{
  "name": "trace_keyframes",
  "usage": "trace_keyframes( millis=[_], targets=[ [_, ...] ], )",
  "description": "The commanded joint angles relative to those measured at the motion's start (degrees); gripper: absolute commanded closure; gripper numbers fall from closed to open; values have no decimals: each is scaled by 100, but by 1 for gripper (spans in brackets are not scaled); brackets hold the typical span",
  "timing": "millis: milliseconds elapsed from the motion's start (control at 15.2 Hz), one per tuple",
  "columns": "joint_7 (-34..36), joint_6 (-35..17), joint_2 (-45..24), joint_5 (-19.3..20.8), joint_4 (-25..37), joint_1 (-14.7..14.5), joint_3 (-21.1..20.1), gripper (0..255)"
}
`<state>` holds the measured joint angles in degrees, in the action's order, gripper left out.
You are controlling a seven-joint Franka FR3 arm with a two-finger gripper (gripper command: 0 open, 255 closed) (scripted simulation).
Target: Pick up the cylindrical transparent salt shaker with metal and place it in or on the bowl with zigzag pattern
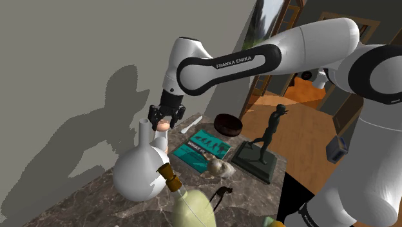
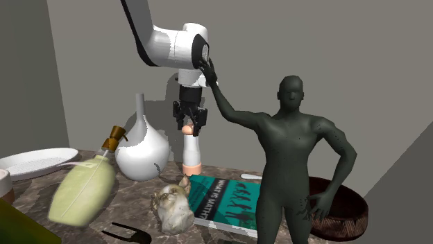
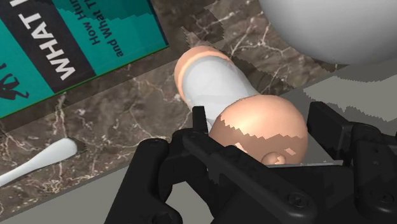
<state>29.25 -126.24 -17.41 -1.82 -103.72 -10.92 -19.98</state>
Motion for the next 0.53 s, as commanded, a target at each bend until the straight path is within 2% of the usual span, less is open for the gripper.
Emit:
trace_keyframes(
  millis=[0, 462],
  targets=[
    [1, 68, 30, -8, 37, 4, -3, 255],
    [11, 549, 211, -59, 347, 23, -23, 255]
  ],
)
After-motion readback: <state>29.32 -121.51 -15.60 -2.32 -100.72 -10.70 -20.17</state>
